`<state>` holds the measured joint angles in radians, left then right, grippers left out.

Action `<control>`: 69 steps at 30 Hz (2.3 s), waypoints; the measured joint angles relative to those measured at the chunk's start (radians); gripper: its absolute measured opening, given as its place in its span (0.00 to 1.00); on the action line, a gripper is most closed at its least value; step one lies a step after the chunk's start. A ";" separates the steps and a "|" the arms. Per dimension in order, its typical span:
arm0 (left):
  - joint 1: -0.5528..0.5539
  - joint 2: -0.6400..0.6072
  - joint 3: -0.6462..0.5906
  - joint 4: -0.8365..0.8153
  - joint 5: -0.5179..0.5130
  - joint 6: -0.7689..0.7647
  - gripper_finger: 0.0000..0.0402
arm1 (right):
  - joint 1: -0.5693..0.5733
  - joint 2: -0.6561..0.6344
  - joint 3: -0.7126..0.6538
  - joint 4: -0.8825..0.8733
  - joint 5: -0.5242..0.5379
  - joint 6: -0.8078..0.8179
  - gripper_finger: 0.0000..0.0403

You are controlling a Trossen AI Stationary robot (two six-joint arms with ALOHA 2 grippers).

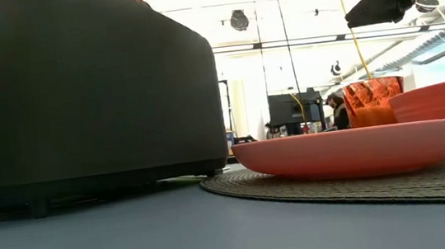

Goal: Arrange a breakfast setting
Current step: Pour the cereal from the cereal box into the red bowl

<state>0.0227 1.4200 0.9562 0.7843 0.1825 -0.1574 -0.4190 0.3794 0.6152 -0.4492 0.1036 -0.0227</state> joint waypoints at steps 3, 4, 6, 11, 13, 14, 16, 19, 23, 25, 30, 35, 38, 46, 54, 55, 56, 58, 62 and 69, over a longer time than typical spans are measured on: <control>0.000 0.000 0.000 0.053 0.000 0.006 0.67 | 0.000 0.000 0.000 0.000 -0.003 0.003 0.52; 0.000 0.000 0.000 0.069 0.000 0.006 0.67 | 0.000 0.000 0.000 0.001 -0.003 0.008 0.52; 0.003 0.000 0.000 0.107 0.000 0.016 0.67 | 0.000 0.000 0.000 0.004 -0.003 0.016 0.52; 0.010 0.000 0.000 0.241 0.000 0.053 0.67 | 0.000 0.004 0.000 0.015 -0.005 0.039 0.52; 0.015 0.000 0.000 0.286 -0.001 0.070 0.67 | 0.000 0.013 0.000 0.031 -0.036 0.068 0.52; 0.018 0.000 0.000 0.306 -0.001 0.078 0.67 | 0.000 0.018 -0.001 0.043 -0.059 0.076 0.52; 0.022 0.000 0.000 0.352 -0.001 0.098 0.67 | 0.000 0.029 -0.018 0.112 -0.115 0.093 0.52; 0.028 0.000 0.000 0.424 -0.001 0.133 0.67 | 0.000 0.051 -0.080 0.300 -0.191 0.117 0.52; 0.033 0.000 0.000 0.497 0.000 0.177 0.67 | 0.001 0.103 -0.193 0.654 -0.258 0.157 0.52; 0.036 0.000 0.000 0.525 0.000 0.195 0.67 | 0.001 0.143 -0.248 0.851 -0.265 0.184 0.52; 0.054 0.000 0.000 0.551 -0.001 0.210 0.67 | 0.001 0.250 -0.316 1.196 -0.266 0.218 0.52; 0.086 0.000 0.000 0.556 -0.001 0.215 0.67 | 0.002 0.355 -0.302 1.322 -0.295 0.239 0.52; 0.102 0.005 0.000 0.554 -0.002 0.202 0.67 | 0.004 0.429 -0.280 1.389 -0.323 0.250 0.52; 0.127 0.015 0.000 0.556 -0.002 0.181 0.67 | 0.034 0.604 -0.246 1.688 -0.285 0.270 0.52; 0.129 0.015 0.000 0.552 -0.002 0.185 0.67 | 0.069 0.741 -0.161 1.755 -0.263 0.290 0.52; 0.129 0.015 0.000 0.551 -0.002 0.185 0.67 | 0.073 0.760 -0.147 1.754 -0.264 0.289 0.52; 0.129 0.015 0.000 0.551 -0.002 0.184 0.67 | 0.075 0.778 -0.133 1.753 -0.264 0.288 0.52; 0.129 0.015 0.000 0.550 -0.002 0.182 0.67 | 0.075 0.806 -0.108 1.751 -0.264 0.289 0.53; 0.129 0.015 0.000 0.546 -0.002 0.181 0.67 | 0.075 0.848 -0.078 1.754 -0.265 0.293 0.61; 0.129 0.015 0.000 0.543 -0.002 0.181 0.67 | 0.081 0.880 -0.063 1.762 -0.288 0.354 0.86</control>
<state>0.1513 1.4349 0.9558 1.3269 0.1806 0.0234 -0.3379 1.2597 0.5526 1.3127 -0.1843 0.3318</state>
